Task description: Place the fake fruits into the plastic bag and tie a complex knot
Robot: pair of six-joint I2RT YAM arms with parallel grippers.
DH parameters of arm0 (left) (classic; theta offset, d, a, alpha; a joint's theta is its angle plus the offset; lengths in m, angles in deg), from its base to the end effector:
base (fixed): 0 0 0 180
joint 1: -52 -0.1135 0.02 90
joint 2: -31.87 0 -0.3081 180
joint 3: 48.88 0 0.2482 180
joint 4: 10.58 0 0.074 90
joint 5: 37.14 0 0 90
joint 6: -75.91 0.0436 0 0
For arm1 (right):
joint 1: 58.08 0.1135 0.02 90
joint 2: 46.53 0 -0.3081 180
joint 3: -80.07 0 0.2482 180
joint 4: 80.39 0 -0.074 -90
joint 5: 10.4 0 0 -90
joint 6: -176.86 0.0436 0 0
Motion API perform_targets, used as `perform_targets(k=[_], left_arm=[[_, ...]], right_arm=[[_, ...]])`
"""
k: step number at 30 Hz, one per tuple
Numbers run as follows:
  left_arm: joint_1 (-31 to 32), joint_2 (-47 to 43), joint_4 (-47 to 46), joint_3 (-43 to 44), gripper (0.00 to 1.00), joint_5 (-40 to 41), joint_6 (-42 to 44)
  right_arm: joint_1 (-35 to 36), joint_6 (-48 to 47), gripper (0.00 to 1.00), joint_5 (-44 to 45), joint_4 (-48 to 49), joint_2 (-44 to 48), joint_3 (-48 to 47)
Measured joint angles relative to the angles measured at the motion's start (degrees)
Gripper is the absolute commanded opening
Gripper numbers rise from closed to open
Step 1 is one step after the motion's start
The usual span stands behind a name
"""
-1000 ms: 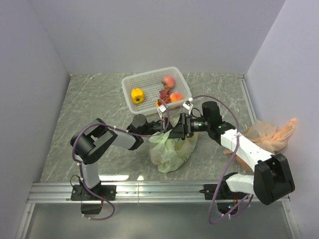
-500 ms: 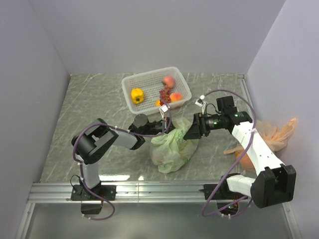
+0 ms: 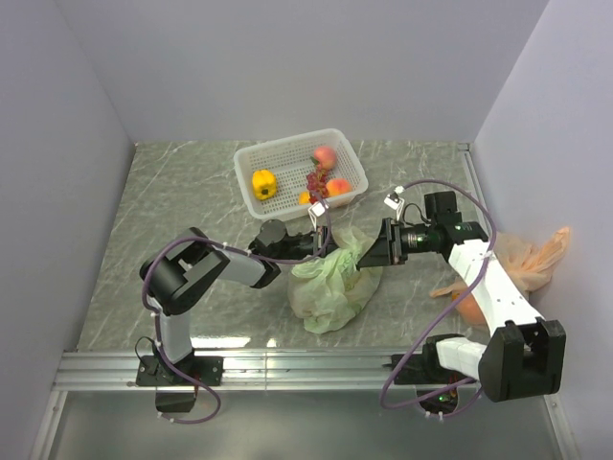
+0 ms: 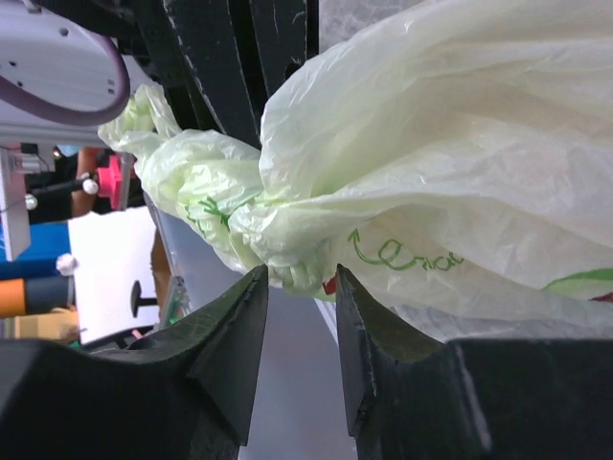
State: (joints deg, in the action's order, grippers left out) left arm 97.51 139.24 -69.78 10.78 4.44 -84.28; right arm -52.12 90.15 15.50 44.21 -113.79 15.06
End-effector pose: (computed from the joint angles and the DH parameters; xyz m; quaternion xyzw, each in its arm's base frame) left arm 0.2429 -0.2938 0.2444 0.1869 0.6316 -0.7360 0.1561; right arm 0.1936 0.0596 0.3093 -0.1668 0.8104 0.5270 0.1942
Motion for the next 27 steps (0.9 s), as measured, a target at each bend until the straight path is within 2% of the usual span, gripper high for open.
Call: perform_targets(k=[2,6,11,13,15,16,18,19,21,22,24,27], left_arm=[[0.07,0.17,0.02,0.00,0.00,0.02,-0.02],[0.13,0.26,0.00,0.00,0.00,0.02,-0.09],[0.13,0.26,-0.20,0.00,0.00,0.04,-0.07],[0.15,0.26,-0.17,0.00,0.00,0.02,-0.07],[0.17,0.26,-0.17,0.00,0.00,-0.04,-0.09],[0.17,0.26,-0.13,0.00,0.01,-0.17,-0.09],[0.17,0.28,-0.04,0.00,0.05,-0.35,-0.09],[0.15,0.28,0.02,0.00,0.13,-0.39,-0.07],[0.07,0.28,0.09,0.00,0.20,-0.39,0.13],[-0.17,0.24,0.09,0.00,0.27,-0.44,0.31],[-0.96,-0.33,0.61,-0.28,0.32,-0.83,1.18],[-4.33,-4.61,6.32,-1.92,0.42,-2.36,4.11]], right_arm=[[0.00,1.27,0.36,-0.09,1.51,0.00,0.50],[0.00,2.84,0.22,-0.61,3.13,0.00,0.94],[0.00,1.90,0.19,-1.22,2.93,-0.07,0.92],[0.00,1.18,0.12,-1.33,2.73,-0.13,0.92],[0.00,0.33,0.00,-1.38,2.60,-0.24,0.92],[0.00,-0.07,0.00,-1.46,2.45,-0.37,0.87],[0.00,-0.59,0.00,-1.60,1.95,-0.70,0.72],[-0.02,-1.14,0.00,-1.64,1.55,-0.83,0.57],[-0.02,-2.49,0.00,-1.75,0.87,-0.96,0.22],[-0.15,-3.19,0.00,-1.75,0.33,-0.98,-0.04],[-0.22,-4.50,0.00,-1.70,-0.39,-0.98,-0.63],[-0.22,-6.21,0.00,-1.33,-1.55,-0.98,-1.62]])
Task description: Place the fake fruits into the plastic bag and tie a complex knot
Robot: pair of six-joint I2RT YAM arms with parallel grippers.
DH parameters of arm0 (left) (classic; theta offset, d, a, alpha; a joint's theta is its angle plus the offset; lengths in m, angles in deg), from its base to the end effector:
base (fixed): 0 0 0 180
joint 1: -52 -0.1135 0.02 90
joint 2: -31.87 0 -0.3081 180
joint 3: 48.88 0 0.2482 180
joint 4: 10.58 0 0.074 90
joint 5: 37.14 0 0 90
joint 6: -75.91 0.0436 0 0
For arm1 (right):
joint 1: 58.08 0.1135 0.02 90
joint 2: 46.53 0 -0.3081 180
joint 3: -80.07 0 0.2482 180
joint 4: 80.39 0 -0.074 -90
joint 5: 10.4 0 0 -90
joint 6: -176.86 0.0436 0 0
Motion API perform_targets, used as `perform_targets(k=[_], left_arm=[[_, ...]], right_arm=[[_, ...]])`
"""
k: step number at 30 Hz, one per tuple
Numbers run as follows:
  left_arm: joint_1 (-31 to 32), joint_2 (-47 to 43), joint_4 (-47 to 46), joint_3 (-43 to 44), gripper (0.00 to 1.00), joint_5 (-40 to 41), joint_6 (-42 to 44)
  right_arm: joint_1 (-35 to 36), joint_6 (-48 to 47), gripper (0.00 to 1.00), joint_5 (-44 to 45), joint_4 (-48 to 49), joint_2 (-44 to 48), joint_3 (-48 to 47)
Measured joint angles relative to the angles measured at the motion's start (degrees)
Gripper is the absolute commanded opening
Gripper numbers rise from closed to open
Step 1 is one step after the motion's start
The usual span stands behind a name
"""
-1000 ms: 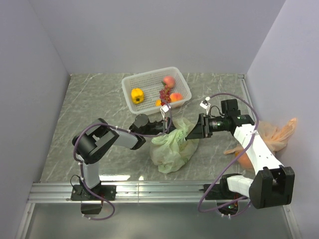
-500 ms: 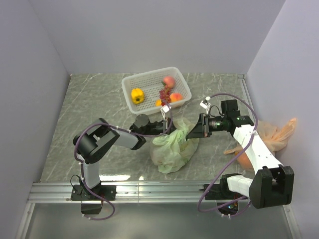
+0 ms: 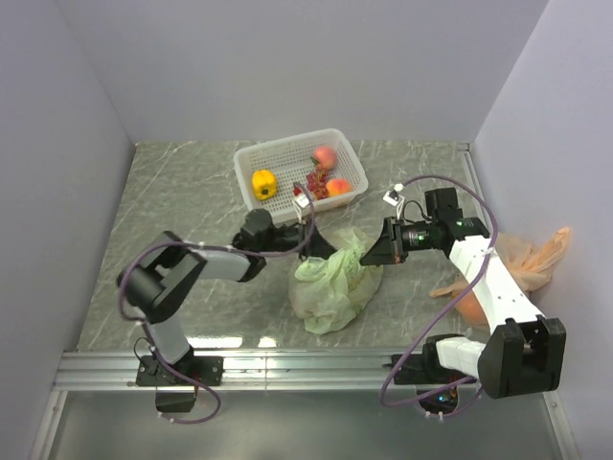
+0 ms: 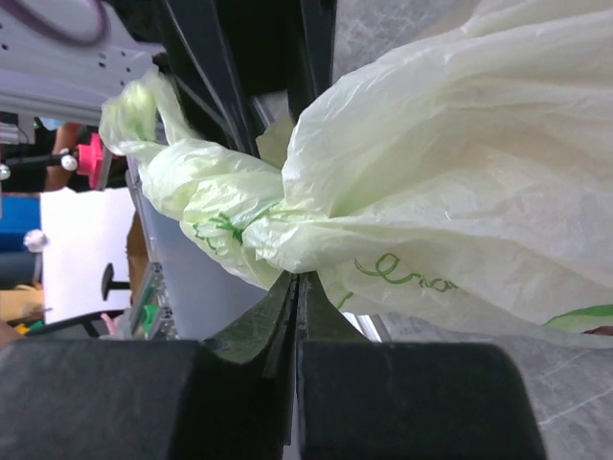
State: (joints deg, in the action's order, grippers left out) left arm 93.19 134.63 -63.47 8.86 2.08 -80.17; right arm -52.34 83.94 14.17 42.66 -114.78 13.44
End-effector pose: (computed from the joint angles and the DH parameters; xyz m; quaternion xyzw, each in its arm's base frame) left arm 0.2518 -0.2652 0.2523 0.1878 0.6492 -0.7155 0.1770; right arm 0.1970 0.0597 0.3140 -0.2071 0.7966 0.5257 0.2150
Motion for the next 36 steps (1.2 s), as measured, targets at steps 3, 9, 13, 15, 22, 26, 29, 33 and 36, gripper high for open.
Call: perform_targets(k=[3,9,13,15,22,26,29,33,36], left_arm=[[-4.70,-7.04,11.06,-0.55,0.45,-1.81,6.64],[-13.00,-20.59,50.40,7.56,0.62,-8.07,36.94],[-14.36,-22.08,81.44,21.24,0.88,-11.13,65.40],[-14.19,-22.05,91.93,24.92,0.96,-11.72,73.85],[-7.80,-20.68,112.76,28.35,0.94,-7.80,89.15],[-3.26,-19.39,114.60,29.00,0.85,-4.79,90.40],[-1.14,-18.38,113.57,29.24,0.72,-1.90,90.03],[-0.44,-16.70,112.10,29.24,0.16,1.25,89.18],[-0.63,-16.50,111.40,29.16,0.00,2.75,89.48]], right_arm=[[0.00,-2.10,0.00,0.55,-1.62,0.00,-1.22],[0.00,-5.73,0.00,2.75,-5.01,0.00,-3.50],[0.02,-6.84,0.00,3.52,-6.23,0.00,-4.11],[0.02,-7.30,0.00,4.02,-6.97,0.00,-4.72],[0.28,-7.91,0.00,5.03,-7.96,0.00,-6.32],[0.46,-7.98,0.00,5.46,-8.15,0.00,-6.32],[0.55,-8.35,0.00,5.66,-8.46,0.00,-6.43],[0.66,-9.53,0.00,5.88,-9.66,0.00,-7.08],[0.63,-12.00,0.00,5.97,-11.98,-0.04,-8.41]])
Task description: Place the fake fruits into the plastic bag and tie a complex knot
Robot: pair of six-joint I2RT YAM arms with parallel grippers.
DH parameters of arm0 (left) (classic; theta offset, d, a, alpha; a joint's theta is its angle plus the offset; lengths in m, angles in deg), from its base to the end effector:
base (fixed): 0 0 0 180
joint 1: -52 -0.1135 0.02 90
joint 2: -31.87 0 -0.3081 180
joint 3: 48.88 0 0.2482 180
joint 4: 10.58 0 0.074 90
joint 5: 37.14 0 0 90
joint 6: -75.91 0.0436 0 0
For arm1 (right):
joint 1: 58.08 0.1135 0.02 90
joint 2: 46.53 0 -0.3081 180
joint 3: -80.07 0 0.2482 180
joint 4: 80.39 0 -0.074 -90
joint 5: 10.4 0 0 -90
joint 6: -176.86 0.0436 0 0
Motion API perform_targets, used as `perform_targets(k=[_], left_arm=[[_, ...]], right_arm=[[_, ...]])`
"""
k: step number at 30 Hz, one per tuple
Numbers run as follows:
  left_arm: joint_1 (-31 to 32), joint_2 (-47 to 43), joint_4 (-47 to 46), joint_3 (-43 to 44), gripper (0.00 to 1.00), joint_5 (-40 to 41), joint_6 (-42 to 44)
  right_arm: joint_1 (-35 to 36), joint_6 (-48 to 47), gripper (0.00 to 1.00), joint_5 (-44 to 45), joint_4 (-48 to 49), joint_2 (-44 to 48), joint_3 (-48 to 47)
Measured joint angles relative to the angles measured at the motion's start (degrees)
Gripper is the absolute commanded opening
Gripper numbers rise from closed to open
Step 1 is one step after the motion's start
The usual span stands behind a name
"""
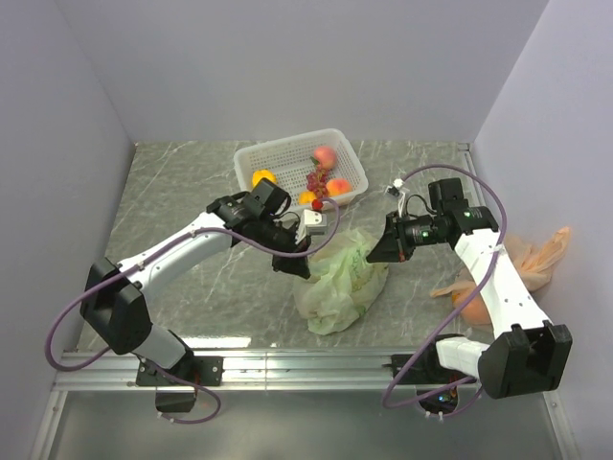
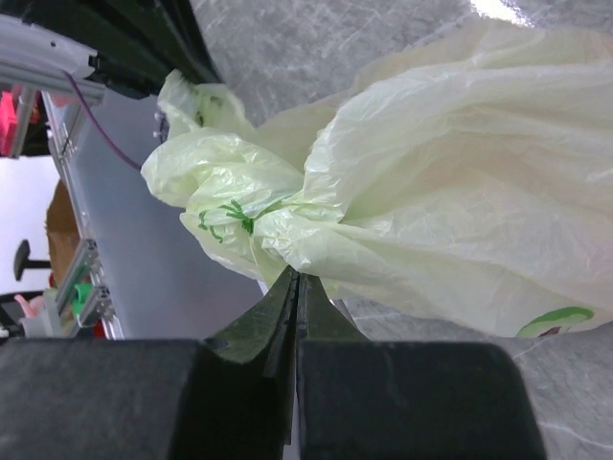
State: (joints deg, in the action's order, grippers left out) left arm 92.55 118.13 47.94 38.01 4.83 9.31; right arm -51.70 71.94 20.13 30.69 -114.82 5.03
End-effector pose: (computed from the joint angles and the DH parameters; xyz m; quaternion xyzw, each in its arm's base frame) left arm 0.2091 -0.2216 0.3363 0.5603 0.6850 -0.4244 0.1915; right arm 0.1920 0.0593 0.3439 -0.2730 0.8063 0.4645 0.2441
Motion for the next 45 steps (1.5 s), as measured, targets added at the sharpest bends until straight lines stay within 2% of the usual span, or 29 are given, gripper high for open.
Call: perform_targets(k=[6,14,23,27,30,31,32,33,34,35,36,37,42,45], left_arm=[[-2.19,-2.38,-2.01,-5.25,0.00,0.68,-0.26],[-12.48,-7.06,-1.75,-11.69,0.00,3.21,-2.12],[-17.20,-15.34,-0.26,-13.07,0.00,6.05,-0.28],[-17.64,-16.39,0.81,-14.21,0.00,6.73,1.51],[-17.46,-16.11,1.77,-14.86,0.02,6.82,2.89],[-17.20,-15.98,2.10,-14.86,0.07,7.06,3.26],[-16.70,-15.80,2.14,-14.88,0.27,7.37,3.63],[-16.13,-15.63,2.08,-14.86,0.39,7.54,4.42],[-15.52,-15.43,2.05,-14.86,0.51,7.69,4.68],[-14.86,-15.15,2.01,-14.86,0.69,7.65,4.57],[-14.47,-14.99,1.88,-14.86,0.89,7.56,5.01],[-14.16,-14.88,1.81,-14.82,0.99,7.37,5.35],[-13.79,-16.52,0.02,-14.64,0.99,6.93,5.95],[-13.81,-19.04,-2.16,-14.64,0.99,6.99,6.10]], right_arm=[[-2.10,-6.10,0.00,-0.15,-5.35,-0.02,-1.95],[-9.07,-17.05,0.00,0.07,-14.71,-1.95,-3.34],[-17.00,-25.38,0.00,-0.70,-20.00,-7.63,-8.52],[-17.27,-27.76,0.00,0.22,-19.69,-7.06,-7.28],[-14.64,-28.17,0.00,2.29,-16.94,-4.50,-3.26],[-13.20,-28.09,0.00,3.61,-15.74,-3.39,-2.05],[-12.13,-28.00,0.05,4.59,-14.91,-2.62,-1.31],[-10.40,-27.71,0.32,6.01,-13.86,-1.73,-0.68],[-9.07,-26.93,0.47,7.37,-12.87,-0.92,-0.39],[-7.93,-26.56,0.59,8.55,-11.76,-0.28,-0.39],[-7.21,-26.16,0.66,9.46,-10.58,0.33,-0.44],[-6.88,-26.18,0.79,10.43,-9.73,0.83,-0.57],[-6.64,-28.41,0.82,14.71,-8.72,2.16,-2.60],[-4.17,-30.73,0.83,17.35,-8.44,4.55,-2.64]])
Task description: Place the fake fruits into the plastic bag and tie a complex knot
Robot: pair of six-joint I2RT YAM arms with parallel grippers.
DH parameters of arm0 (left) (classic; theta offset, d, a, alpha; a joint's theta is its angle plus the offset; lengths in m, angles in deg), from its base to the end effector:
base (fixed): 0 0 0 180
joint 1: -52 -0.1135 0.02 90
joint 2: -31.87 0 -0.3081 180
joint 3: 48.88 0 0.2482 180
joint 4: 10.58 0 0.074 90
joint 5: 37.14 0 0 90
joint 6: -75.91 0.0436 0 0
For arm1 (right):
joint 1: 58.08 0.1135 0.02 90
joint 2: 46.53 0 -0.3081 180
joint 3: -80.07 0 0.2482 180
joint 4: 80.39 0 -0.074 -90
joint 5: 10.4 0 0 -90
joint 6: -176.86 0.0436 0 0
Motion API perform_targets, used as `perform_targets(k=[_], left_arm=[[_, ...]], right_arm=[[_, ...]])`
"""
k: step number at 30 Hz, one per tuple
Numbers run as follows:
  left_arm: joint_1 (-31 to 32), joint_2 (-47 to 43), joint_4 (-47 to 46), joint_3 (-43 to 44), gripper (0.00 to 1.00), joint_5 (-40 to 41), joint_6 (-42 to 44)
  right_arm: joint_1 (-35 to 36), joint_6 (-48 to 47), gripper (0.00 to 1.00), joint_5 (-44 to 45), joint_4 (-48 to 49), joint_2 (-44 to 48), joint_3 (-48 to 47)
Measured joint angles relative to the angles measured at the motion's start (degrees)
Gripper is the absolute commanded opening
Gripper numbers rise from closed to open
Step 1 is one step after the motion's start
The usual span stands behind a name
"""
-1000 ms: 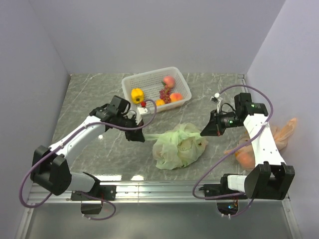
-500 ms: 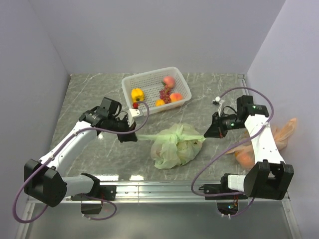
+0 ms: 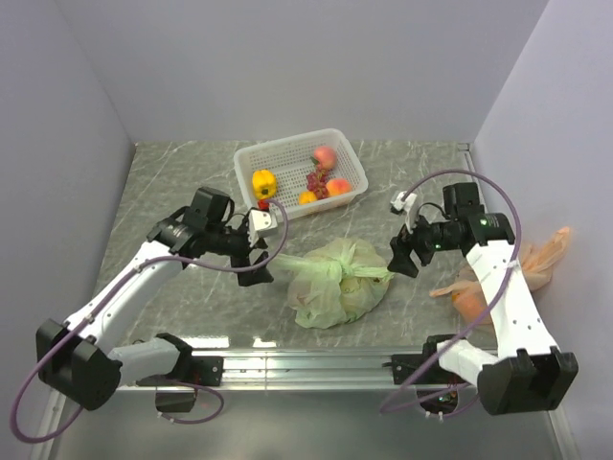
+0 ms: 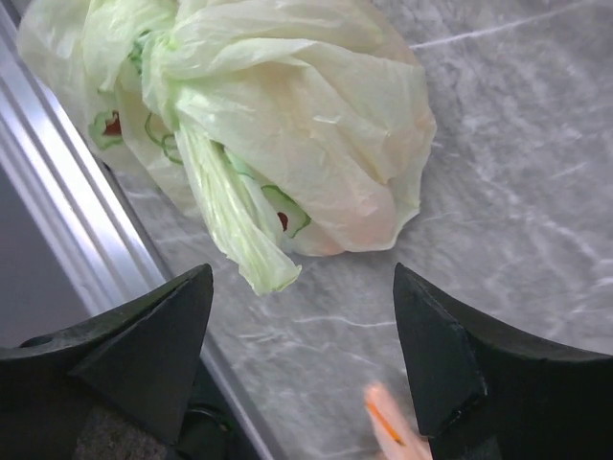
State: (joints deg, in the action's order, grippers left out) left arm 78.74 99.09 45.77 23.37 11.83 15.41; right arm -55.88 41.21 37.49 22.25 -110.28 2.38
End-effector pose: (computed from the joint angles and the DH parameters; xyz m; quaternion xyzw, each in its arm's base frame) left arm 0.1789 -0.1222 0.3359 0.5189 0.7247 -0.3231 0.3180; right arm 0.1710 0.0358 0.3545 -0.4438 0.7967 0.2454 0.3287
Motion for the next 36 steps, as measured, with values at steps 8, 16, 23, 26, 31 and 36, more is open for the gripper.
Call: perform_targets(k=[8,16,23,26,31,36], left_arm=[[2.03,-2.58,-3.61,-0.46,0.99,1.22,8.41],[10.16,4.35,-9.09,-2.86,0.81,9.57,14.43],[12.98,10.56,-12.76,-2.97,0.02,16.13,15.80],[12.98,10.67,-14.32,-3.67,0.00,18.53,15.63],[12.98,10.36,-16.94,-4.35,0.00,23.65,9.33],[10.67,8.00,-19.71,-4.11,0.00,26.10,-5.35]], right_arm=[[12.76,-2.25,0.83,7.98,4.87,4.76,4.02],[18.93,-2.62,0.71,16.68,10.73,3.45,10.54],[20.57,-0.68,0.00,22.62,15.82,2.93,12.61],[20.87,1.05,0.00,24.85,17.86,2.84,12.83],[20.61,6.19,0.00,27.65,22.05,5.18,15.23],[14.47,17.46,0.00,25.40,25.81,7.58,15.61]])
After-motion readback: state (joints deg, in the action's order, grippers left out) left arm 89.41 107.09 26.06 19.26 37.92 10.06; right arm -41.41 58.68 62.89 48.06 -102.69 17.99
